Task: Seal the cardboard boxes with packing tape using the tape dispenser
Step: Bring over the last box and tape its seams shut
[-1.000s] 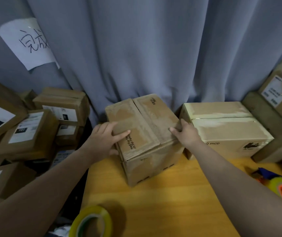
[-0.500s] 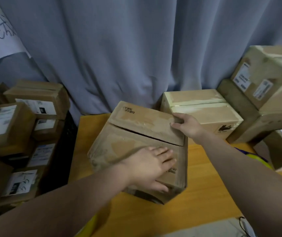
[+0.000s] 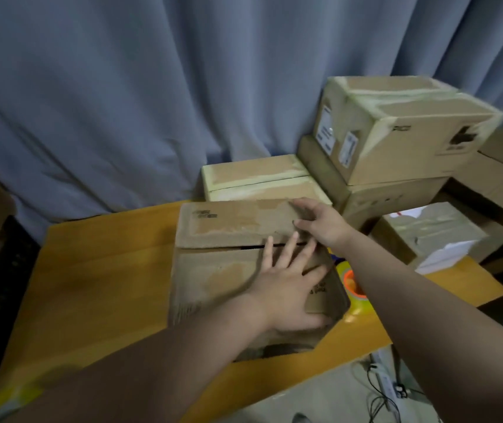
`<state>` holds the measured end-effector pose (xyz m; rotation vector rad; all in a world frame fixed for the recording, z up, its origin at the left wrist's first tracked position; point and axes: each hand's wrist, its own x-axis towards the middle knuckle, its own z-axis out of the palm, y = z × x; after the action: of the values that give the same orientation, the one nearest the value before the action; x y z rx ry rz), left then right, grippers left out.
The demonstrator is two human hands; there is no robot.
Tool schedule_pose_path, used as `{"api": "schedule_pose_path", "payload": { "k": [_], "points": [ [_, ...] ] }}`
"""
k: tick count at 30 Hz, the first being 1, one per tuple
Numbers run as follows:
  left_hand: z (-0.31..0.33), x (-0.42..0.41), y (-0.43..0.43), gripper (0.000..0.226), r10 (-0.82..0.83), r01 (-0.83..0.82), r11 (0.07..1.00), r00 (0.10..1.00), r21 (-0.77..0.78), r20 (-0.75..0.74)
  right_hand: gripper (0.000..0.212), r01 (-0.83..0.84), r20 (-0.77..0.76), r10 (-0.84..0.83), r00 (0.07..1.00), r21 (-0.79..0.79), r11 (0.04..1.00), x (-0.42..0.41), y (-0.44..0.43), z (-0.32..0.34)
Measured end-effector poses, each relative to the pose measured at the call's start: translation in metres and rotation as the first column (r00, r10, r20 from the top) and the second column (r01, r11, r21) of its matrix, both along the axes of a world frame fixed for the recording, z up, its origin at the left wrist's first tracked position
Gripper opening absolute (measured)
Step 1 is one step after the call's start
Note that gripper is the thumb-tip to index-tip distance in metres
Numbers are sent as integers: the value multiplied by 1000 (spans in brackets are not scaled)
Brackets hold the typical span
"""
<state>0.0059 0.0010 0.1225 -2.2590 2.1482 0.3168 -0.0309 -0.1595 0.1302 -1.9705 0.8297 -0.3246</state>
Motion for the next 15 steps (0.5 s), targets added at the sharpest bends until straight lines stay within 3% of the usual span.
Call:
{"api": "schedule_pose_path", "payload": {
  "k": [5,7,10,15],
  "points": [
    [-2,-14,-56,96,195,-194,981,980,28,-30,48,126,31,-134,991,178,976,-56,-61,-19],
    [-4,-16,-63,96,230,-231,973,973,-10,-34,51,108,-159,-97,983,66,992,-83,-91,-41],
    [-5,-15,-70,96,312,-313,944,950,-103,-21,66,-45,-531,26,847,-24,999,-107,-124,-93],
    [-5,-15,-73,83,400,-407,905,913,-125,-73,82,-205,-734,60,676,-109,973,-110,-120,-125]
  ]
}}
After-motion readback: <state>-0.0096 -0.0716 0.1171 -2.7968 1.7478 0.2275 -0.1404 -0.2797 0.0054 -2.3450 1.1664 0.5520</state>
